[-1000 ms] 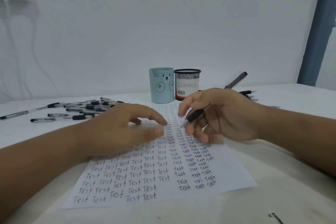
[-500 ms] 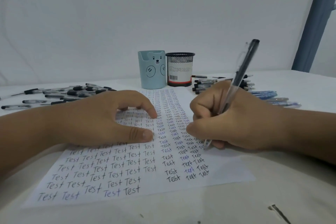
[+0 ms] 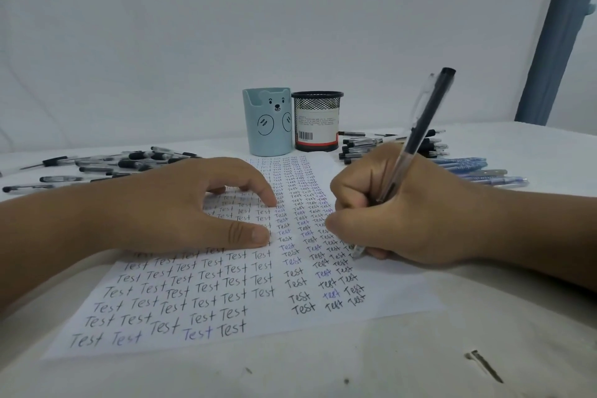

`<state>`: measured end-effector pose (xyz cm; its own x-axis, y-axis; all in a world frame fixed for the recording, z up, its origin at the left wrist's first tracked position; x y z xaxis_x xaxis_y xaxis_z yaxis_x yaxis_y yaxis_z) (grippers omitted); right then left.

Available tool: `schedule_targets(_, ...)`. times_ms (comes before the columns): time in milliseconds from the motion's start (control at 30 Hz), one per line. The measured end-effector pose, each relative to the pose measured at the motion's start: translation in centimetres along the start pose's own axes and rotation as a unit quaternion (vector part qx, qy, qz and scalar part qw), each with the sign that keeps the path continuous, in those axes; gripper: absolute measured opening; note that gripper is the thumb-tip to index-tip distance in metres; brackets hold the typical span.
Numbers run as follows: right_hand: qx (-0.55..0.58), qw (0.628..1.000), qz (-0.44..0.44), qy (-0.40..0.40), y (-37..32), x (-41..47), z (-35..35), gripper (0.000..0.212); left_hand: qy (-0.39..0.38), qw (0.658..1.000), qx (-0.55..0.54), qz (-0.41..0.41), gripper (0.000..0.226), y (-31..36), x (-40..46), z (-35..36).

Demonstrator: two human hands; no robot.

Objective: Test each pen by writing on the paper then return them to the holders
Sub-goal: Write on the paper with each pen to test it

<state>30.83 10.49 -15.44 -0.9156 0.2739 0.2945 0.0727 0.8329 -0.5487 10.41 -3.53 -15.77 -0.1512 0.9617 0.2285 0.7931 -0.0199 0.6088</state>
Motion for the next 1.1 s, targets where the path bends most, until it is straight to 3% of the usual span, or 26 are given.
schedule_targets(167, 0.011, 1.0, 0.002, -0.002, 0.02, 0.09, -0.09, 0.046, -0.005, 1.0, 0.002, -0.003, 0.077, 0.31, -0.03, -0.03)
schedule_targets(300, 0.01, 1.0, -0.007, -0.001, 0.08, 0.07, -0.02, 0.046, -0.005, 1.0, -0.004, 0.004, 0.101, 0.09, -0.1, 0.01)
schedule_targets(533, 0.023, 1.0, -0.018, 0.011, 0.12, 0.06, -0.02, 0.047, -0.006, 1.0, -0.001, 0.002, 0.106, 0.16, -0.25, 0.0)
schedule_targets(733, 0.025, 0.999, -0.02, -0.001, 0.24, 0.19, -0.01, 0.046, -0.005, 1.0, -0.012, -0.002, 0.087, 0.29, -0.25, 0.16)
schedule_targets(833, 0.021, 0.999, -0.027, -0.002, 0.26, 0.16, -0.07, 0.045, -0.006, 1.0, -0.013, 0.002, 0.099, -0.02, -0.24, 0.13)
schedule_targets(1100, 0.01, 0.999, -0.043, -0.005, 0.03, 0.22, -0.11, 0.045, -0.009, 1.0, -0.015, 0.007, 0.091, -0.05, -0.22, 0.07)
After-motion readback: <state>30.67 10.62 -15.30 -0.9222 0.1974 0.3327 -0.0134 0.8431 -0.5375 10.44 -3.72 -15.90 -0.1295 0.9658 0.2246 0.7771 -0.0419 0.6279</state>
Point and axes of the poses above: each hand's wrist, its own x-axis towards the middle knuckle, its own z-axis out of the palm, y = z × x, the point moved 1 cm from there along x, towards the middle knuckle, and after that the axes turned 11 degrees about -x, right-handed, at the moved point
